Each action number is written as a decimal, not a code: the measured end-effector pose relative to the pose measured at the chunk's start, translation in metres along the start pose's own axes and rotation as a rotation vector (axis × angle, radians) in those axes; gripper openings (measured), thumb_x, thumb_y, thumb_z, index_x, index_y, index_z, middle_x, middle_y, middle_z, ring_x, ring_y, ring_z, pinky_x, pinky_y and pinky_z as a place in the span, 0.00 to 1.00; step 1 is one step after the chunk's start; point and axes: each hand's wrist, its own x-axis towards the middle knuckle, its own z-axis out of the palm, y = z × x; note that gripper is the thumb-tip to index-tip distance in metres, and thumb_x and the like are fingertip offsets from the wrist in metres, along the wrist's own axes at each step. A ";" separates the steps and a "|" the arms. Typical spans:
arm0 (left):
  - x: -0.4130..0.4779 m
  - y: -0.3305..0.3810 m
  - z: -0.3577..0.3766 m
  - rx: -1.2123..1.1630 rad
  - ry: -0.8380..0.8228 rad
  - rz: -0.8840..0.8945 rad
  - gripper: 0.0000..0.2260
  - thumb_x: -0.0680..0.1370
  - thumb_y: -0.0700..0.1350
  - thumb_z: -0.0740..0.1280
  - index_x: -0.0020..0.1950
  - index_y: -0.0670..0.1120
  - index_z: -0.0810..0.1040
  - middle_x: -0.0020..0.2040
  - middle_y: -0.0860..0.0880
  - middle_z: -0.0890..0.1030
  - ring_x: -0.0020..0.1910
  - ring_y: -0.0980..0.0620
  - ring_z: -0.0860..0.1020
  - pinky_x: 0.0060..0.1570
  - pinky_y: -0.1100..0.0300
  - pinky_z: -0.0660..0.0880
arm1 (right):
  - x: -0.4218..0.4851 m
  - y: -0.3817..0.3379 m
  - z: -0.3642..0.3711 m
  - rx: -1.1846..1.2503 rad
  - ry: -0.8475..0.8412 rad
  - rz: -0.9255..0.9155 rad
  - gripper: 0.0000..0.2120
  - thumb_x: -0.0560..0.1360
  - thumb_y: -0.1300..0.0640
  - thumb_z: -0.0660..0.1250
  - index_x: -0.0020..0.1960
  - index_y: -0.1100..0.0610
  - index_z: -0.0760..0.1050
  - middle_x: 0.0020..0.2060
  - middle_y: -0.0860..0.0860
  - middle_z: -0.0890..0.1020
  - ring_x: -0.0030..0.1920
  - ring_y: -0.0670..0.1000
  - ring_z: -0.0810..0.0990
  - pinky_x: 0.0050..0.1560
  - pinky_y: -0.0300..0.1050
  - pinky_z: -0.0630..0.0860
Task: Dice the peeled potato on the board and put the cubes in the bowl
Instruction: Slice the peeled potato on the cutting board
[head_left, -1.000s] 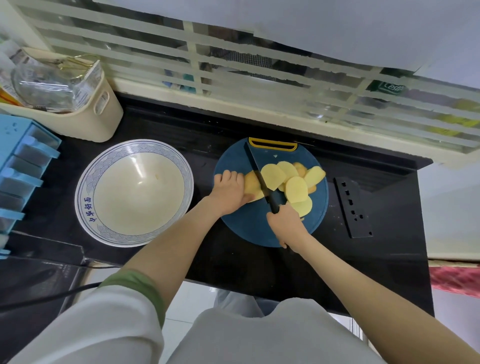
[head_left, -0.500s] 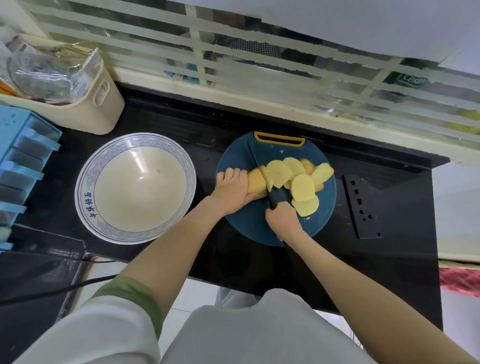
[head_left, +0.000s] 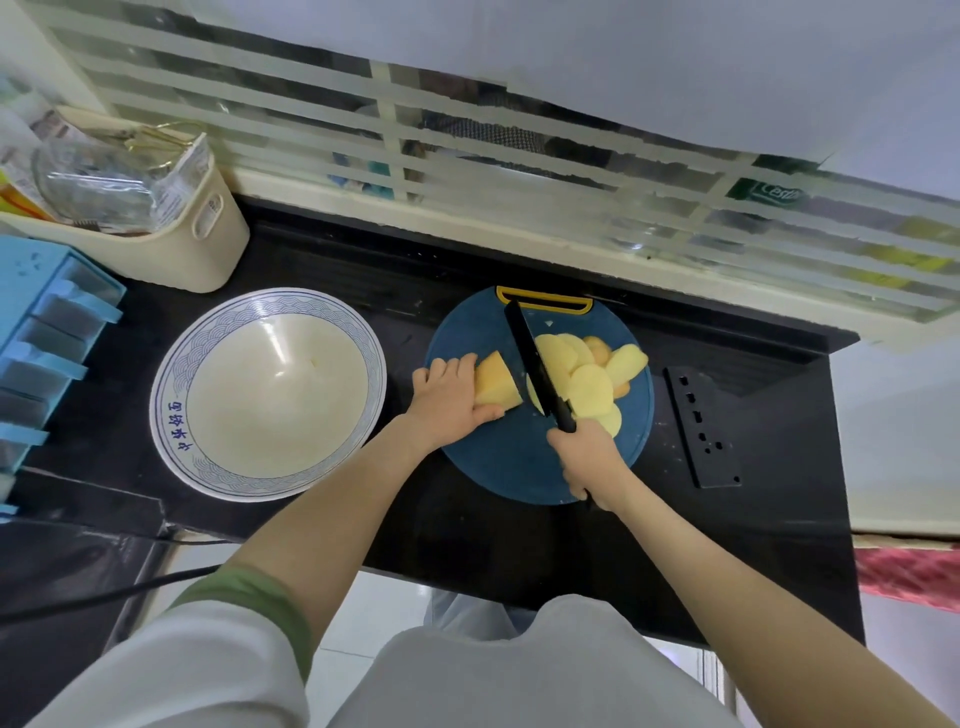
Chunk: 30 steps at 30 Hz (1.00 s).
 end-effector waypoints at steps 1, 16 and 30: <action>-0.002 0.000 0.000 -0.023 0.004 -0.013 0.38 0.75 0.64 0.63 0.76 0.45 0.55 0.69 0.46 0.67 0.66 0.46 0.63 0.62 0.50 0.58 | -0.001 -0.004 -0.002 0.025 -0.013 0.009 0.14 0.77 0.63 0.58 0.37 0.53 0.57 0.28 0.51 0.60 0.25 0.48 0.58 0.28 0.39 0.57; -0.003 0.006 -0.003 -0.082 0.032 -0.084 0.26 0.78 0.61 0.61 0.69 0.47 0.65 0.62 0.47 0.75 0.62 0.45 0.68 0.57 0.50 0.60 | -0.020 -0.031 0.004 -0.051 -0.085 -0.100 0.12 0.76 0.62 0.59 0.38 0.54 0.58 0.26 0.51 0.60 0.21 0.47 0.57 0.22 0.36 0.56; 0.001 0.007 -0.002 0.108 0.015 -0.024 0.25 0.81 0.59 0.55 0.70 0.43 0.63 0.64 0.44 0.72 0.62 0.44 0.67 0.56 0.51 0.61 | -0.013 -0.018 0.019 -0.310 0.031 -0.146 0.13 0.78 0.59 0.59 0.37 0.57 0.61 0.30 0.51 0.65 0.28 0.49 0.63 0.27 0.41 0.60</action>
